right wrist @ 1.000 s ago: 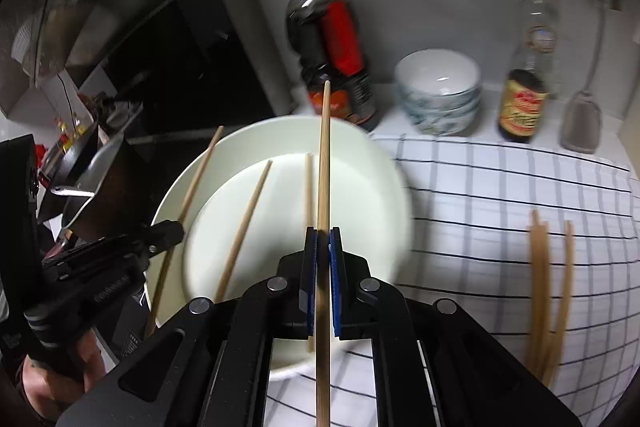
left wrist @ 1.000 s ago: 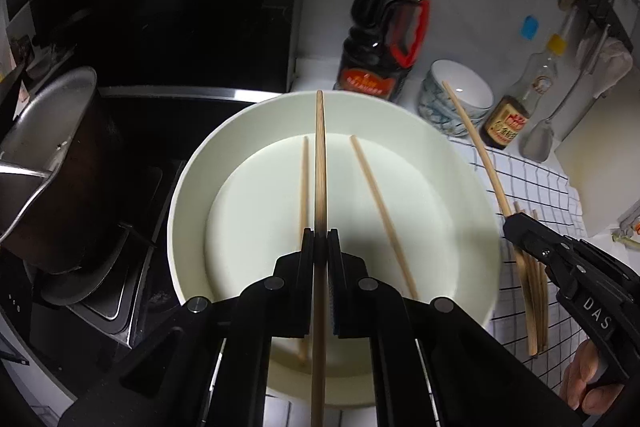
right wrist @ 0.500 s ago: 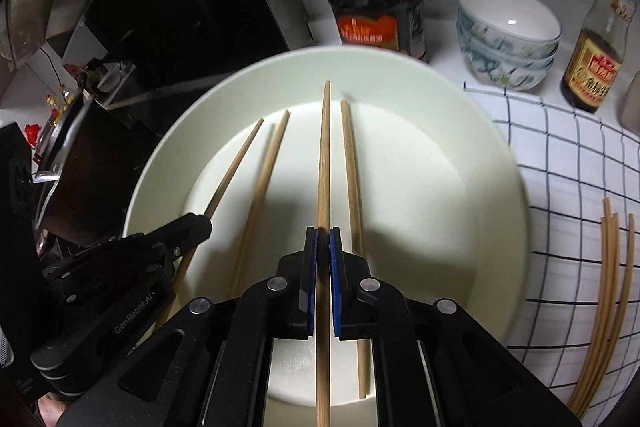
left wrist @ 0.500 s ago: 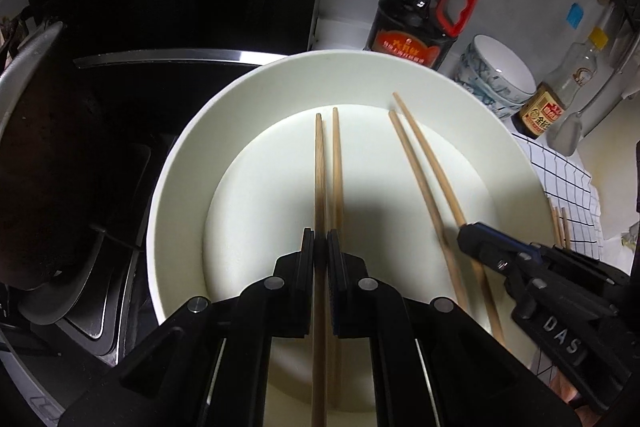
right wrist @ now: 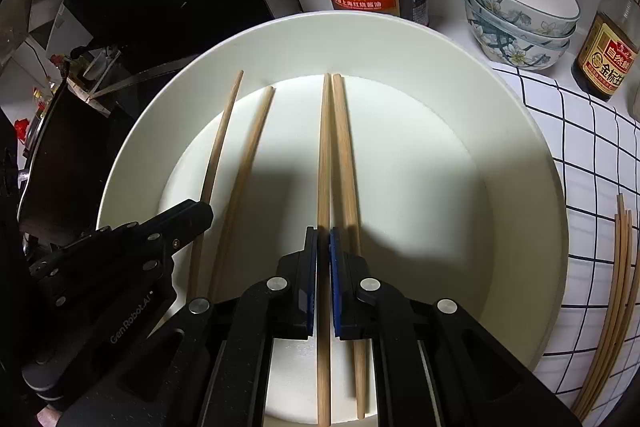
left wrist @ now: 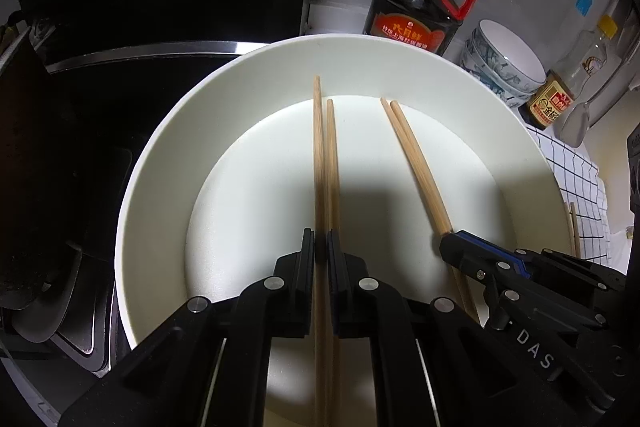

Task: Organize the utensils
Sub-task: 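Lower the chopsticks beside the first pair and open both tools, then raise both open tools and move them back over the chopstick pile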

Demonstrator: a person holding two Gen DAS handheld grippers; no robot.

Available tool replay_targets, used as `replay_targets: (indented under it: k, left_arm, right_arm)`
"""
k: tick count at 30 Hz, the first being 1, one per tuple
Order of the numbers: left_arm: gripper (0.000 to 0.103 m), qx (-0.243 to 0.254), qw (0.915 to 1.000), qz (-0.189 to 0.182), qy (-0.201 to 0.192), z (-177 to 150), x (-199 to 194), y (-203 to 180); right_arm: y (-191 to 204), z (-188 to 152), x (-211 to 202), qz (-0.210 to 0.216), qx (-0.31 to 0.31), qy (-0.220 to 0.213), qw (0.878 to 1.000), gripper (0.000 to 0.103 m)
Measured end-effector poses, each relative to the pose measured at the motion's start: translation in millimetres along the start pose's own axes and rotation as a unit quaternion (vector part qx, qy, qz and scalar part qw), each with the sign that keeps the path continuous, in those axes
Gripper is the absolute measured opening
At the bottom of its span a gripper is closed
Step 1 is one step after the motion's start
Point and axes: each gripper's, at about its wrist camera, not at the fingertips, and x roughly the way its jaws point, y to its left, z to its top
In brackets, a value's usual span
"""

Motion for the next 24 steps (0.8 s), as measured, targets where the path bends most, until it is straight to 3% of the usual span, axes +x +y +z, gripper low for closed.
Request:
replay_targets:
  k: [1,3,5,10,15,24]
  left_arm:
    - [0.016,0.000,1.0000,0.002,0.002,-0.5,-0.3,0.1]
    - [0.042,-0.002,0.9999,0.013,0.000,-1.7,-2.5,1.1]
    - [0.055,-0.005,0.9998,0.019,-0.008,-1.8,-6.9,3.1]
    - [0.061,-0.018,0.9995,0.025,-0.012,-2.2,-17.0,10.0]
    - [0.076,-0.023,0.9989,0.038,-0.014,-5.6,-26.5,11.7]
    - [0.086,-0.023,0.9984,0.044,-0.027,-14.0,-55.2,13.1]
  right_arm:
    - [-0.4,-0.4,-1.1,-0.001,0.001,-0.003,1.000,0.006]
    - [-0.8,-0.8,-3.9,-0.006,0.001,-0.009,1.000,0.008]
    - [-1.5,-1.2,-8.7,-0.013,-0.001,-0.017,1.000,0.009]
    - [-3.6,-4.0,-21.6,-0.018,0.002,-0.027,0.999,0.018]
    - [-5.7,-10.7,-34.0,-0.020,0.008,-0.034,0.999,0.022]
    - [-6.6,-34.0,-63.2,-0.035,-0.003,-0.059,0.998,0.039]
